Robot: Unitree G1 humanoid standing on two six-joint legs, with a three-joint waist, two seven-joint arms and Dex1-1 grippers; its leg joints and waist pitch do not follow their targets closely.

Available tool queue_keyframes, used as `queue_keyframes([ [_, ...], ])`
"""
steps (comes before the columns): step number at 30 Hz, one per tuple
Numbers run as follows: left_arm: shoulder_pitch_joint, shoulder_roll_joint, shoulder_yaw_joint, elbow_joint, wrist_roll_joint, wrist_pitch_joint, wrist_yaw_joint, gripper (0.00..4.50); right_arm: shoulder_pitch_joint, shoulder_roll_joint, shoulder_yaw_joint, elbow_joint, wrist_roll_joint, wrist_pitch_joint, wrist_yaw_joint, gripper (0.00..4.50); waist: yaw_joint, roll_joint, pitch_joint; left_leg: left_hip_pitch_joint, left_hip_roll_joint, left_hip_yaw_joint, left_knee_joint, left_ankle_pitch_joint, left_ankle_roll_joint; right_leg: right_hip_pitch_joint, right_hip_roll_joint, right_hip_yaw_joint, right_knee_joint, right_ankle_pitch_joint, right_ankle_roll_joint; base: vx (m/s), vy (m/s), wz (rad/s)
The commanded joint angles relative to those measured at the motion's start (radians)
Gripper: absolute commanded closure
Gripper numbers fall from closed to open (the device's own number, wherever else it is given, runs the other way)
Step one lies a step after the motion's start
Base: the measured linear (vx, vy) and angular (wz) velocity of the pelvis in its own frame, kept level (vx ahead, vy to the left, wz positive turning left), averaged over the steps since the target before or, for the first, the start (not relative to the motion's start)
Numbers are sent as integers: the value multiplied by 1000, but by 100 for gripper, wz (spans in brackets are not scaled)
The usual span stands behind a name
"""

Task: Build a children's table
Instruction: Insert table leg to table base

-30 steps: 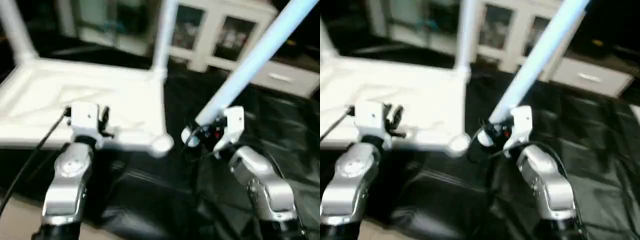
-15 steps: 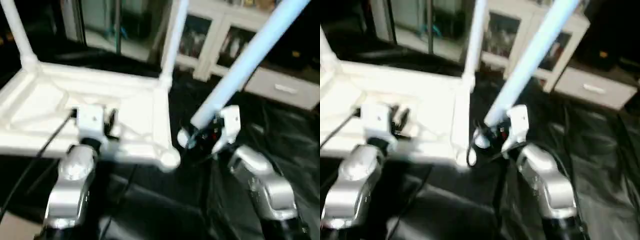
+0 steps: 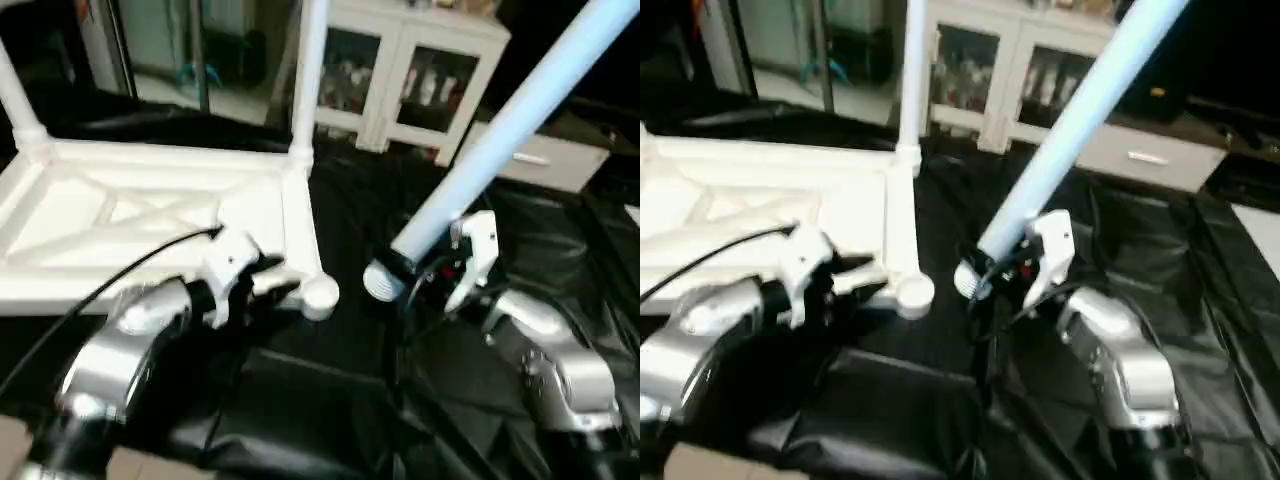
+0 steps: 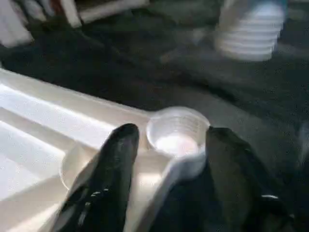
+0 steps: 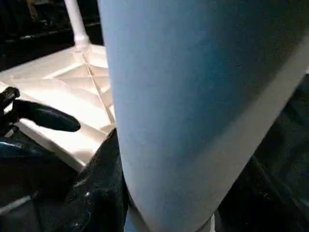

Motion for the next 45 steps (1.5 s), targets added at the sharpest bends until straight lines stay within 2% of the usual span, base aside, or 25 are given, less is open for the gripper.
queue_keyframes([
  [1, -59, 6, -33, 84, 26, -41, -48, 183, -22, -25, -17, 6, 0, -14, 22, 263, -7, 26, -43, 44, 66, -39, -95, -718, -140, -5, -83, 29, -111, -557, -94, -50, 33, -8],
  [3, -94, 7, -50, 140, 35, -70, -85, 183, -19, -40, -13, 3, 2, -12, 39, 263, -7, 30, -42, 41, 68, -38, -104, -753, -144, -1, -74, 22, -105, -540, -94, -50, 36, -9],
  [5, -124, 17, -79, 188, 57, -89, -125, 183, -18, -47, -14, 1, 5, -8, 49, 263, -3, 37, -42, 27, 73, -26, -136, -831, -156, 11, -53, 11, -71, -481, -108, 0, 0, 0],
  [7, -148, 19, -92, 228, 76, -114, -129, 183, -19, -50, -15, 3, 4, -11, 55, 263, 12, 46, -42, -11, 72, 15, -192, -881, -158, 36, -15, -7, 4, -410, -122, -76, 13, 2],
  [8, -178, 12, -98, 277, 100, -144, -104, 183, -23, -51, -20, 6, 6, -14, 56, 263, 65, 3, -58, -40, 53, 107, -226, -694, -138, 54, 11, 27, 108, -416, -101, -97, -3, 8],
  [9, -183, 8, -97, 284, 99, -148, -103, 183, -24, -50, -21, 7, 6, -14, 56, 263, 54, -40, -49, 70, 43, 85, -66, -520, -136, -63, -70, 74, -49, -677, -67, -80, -71, 20],
  [10, -213, -15, -88, 333, 92, -171, -94, 183, -30, -49, -26, 15, 7, -18, 54, 263, 44, -24, -34, 99, 2, -29, 117, -95, -29, -109, -167, 150, -192, -944, -95, -55, -84, 20],
  [11, -227, -28, -85, 357, 81, -179, -108, 183, -32, -50, -27, 19, 8, -20, 57, 263, 52, -9, -31, 48, -12, -55, 110, -29, -7, -48, -160, 158, -170, -903, -120, -55, -84, 20],
  [12, -244, -38, -93, 384, 76, -183, -137, 183, -37, -49, -25, 25, 7, -22, 57, 263, 59, 1, -25, 34, 12, -72, 54, -86, -45, -6, -139, 92, -118, -740, -133, 0, 0, 0],
  [13, -244, -38, -93, 384, 76, -183, -137, 183, -37, -49, -25, 25, 7, -22, 57, 263, 43, 24, -5, 94, 50, -55, -29, -548, -103, -71, -30, 33, -93, -586, -94, -58, 33, 0],
  [14, -253, -39, -103, 399, 85, -190, -144, 183, -39, -49, -24, 27, 6, -23, 58, 263, 31, 41, -33, 115, 64, -67, -52, -724, -108, -51, -21, 13, -72, -472, -93, -58, 33, 0],
  [15, -265, -40, -110, 422, 100, -211, -141, 183, -41, -49, -24, 28, 4, -24, 59, 263, 26, 66, -44, 78, 90, -75, -98, -859, -100, -7, -22, 7, -28, -210, -125, -111, 35, 15],
  [16, -279, -44, -114, 449, 114, -228, -128, 183, -44, -48, -23, 30, 3, -24, 61, 263, 30, 66, -48, 51, 94, -70, -123, -875, -71, 17, -24, 2, 5, -42, -133, -50, 50, -3],
  [17, -279, -44, -114, 449, 114, -228, -128, 183, -44, -48, -23, 30, 3, -24, 61, 263, 29, 58, -44, 51, 89, -62, -127, -860, -61, 15, -28, 7, -6, -49, -125, -50, 50, -3],
  [19, -309, -50, -122, 509, 138, -277, -116, 183, -53, -50, -21, 39, 0, -26, 68, 263, 27, 28, -30, 87, 56, -28, -84, -736, -78, -21, -79, 37, -99, -448, -99, 0, 0, 0],
  [20, -315, -55, -119, 521, 137, -286, -116, 183, -56, -51, -20, 42, -1, -28, 69, 263, 27, 22, -29, 89, 53, -26, -76, -693, -78, -21, -90, 39, -114, -524, -90, 0, 0, 0],
  [21, -321, -61, -113, 532, 132, -291, -118, 183, -58, -51, -20, 45, -2, -29, 70, 263, 28, 16, -35, 71, 56, -26, -78, -582, -68, 2, -101, 42, -118, -558, -67, 0, 0, 0],
  [23, -331, -74, -107, 553, 133, -315, -109, 183, -56, -50, -18, 44, -4, -30, 70, 263, 31, 10, -46, 60, 62, -16, -86, -422, -56, 8, -99, 45, -108, -442, -63, 0, 0, 0],
  [25, -347, -86, -110, 589, 147, -351, -93, 183, -57, -48, -16, 49, -6, -32, 71, 263, 28, 7, -56, 49, 66, -3, -85, -284, -51, 6, -80, 48, -79, -208, -117, 0, 0, 0],
  [29, -371, -96, -124, 637, 159, -363, -109, 183, -59, -47, -12, 53, -7, -30, 73, 263, 19, 0, -56, 47, 61, 3, -84, -439, -62, -13, -75, 44, -90, -354, -121, 0, 0, 0],
  [34, -414, -75, -170, 717, 213, -373, -155, 183, -74, -51, -8, 61, -7, -29, 80, 263, 20, -7, -82, 31, 57, 20, -57, -211, -22, -12, -65, 47, -51, -48, -183, 46, -21, 3],
  [38, -432, -57, -168, 745, 220, -384, -177, 221, -76, -57, -7, 59, -6, -27, 88, 263, 22, -10, -89, 13, 50, 29, -33, -47, 34, -8, -57, 42, -22, 180, -244, 32, -14, 1],
  [41, -442, -45, -160, 763, 219, -390, -198, 238, -73, -60, -4, 60, -6, -29, 98, 263, 20, -9, -80, 8, 53, 29, -37, -111, 28, -9, -60, 41, -31, 75, -237, 0, 0, 0],
  [44, -443, -26, -150, 755, 208, -380, -236, 262, -75, -60, 0, 61, -3, -26, 109, 263, 10, -9, -72, 14, 60, 26, -51, -242, -28, -16, -65, 41, -53, -155, -183, 0, 0, 0],
  [45, -443, -26, -150, 755, 208, -380, -236, 276, -75, -60, 0, 61, -3, -26, 109, 263, 10, -9, -72, 14, 60, 26, -51, -242, -28, -16, -65, 41, -53, -155, -183, 0, 0, 0],
])
